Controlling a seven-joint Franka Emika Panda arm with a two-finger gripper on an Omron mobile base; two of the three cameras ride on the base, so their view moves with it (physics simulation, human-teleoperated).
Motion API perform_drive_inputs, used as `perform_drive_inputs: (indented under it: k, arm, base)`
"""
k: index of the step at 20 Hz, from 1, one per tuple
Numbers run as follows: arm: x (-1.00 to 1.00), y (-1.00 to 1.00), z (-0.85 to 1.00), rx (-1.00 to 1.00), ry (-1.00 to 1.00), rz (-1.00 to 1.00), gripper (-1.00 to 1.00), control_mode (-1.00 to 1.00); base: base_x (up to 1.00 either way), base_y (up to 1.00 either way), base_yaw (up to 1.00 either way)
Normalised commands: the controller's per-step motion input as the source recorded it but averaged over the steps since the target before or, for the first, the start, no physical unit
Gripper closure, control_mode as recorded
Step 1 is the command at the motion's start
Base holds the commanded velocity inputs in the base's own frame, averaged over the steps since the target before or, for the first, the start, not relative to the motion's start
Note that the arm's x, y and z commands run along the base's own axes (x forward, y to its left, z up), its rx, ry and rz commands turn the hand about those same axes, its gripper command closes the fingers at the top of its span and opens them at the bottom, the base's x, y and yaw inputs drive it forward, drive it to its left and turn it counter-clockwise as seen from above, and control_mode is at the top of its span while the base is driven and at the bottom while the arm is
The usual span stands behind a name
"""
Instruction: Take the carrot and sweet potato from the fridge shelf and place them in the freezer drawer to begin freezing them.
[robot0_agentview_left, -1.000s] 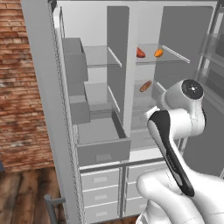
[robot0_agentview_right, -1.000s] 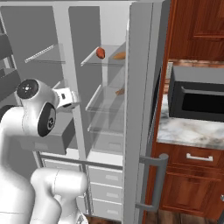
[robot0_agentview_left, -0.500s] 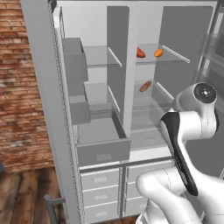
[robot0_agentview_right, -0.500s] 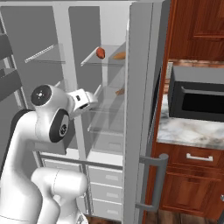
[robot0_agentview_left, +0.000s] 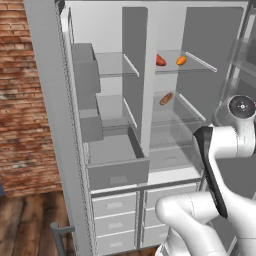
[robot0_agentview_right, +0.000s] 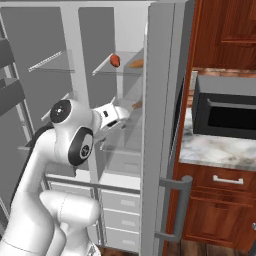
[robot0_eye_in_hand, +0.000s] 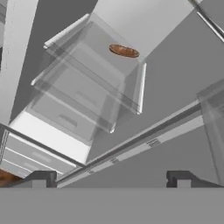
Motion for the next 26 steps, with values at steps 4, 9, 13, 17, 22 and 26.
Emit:
perform_drive_inputs:
  k: [4,9,13,17,22,26]
  arm:
    - [0.0,-0.55,0.0,0.0,0.0,-0.13,-1.0,-1.0]
    - [0.0,-0.57,0.0,0.0,0.0,-0.11,-1.0,-1.0]
    - [0.0,-0.35,0.01,0.0,0.0,-0.09,-1.0,-1.0]
    - [0.03,0.2,0.31,0.0,0.0,-0.08,-1.0,-1.0]
    - [0.21,0.53,0.43,0.06,-0.01,-0.03,-1.0,-1.0]
    - [-0.16,0.11,0.01,0.27,0.02,0.12,-1.0,-1.0]
  base:
    - [0.0,0.0,0.0]
    - [0.0,0.0,0.0]
    - [0.0,0.0,0.0]
    - [0.0,0.0,0.0]
    - [0.0,0.0,0.0]
    - [0.0,0.0,0.0]
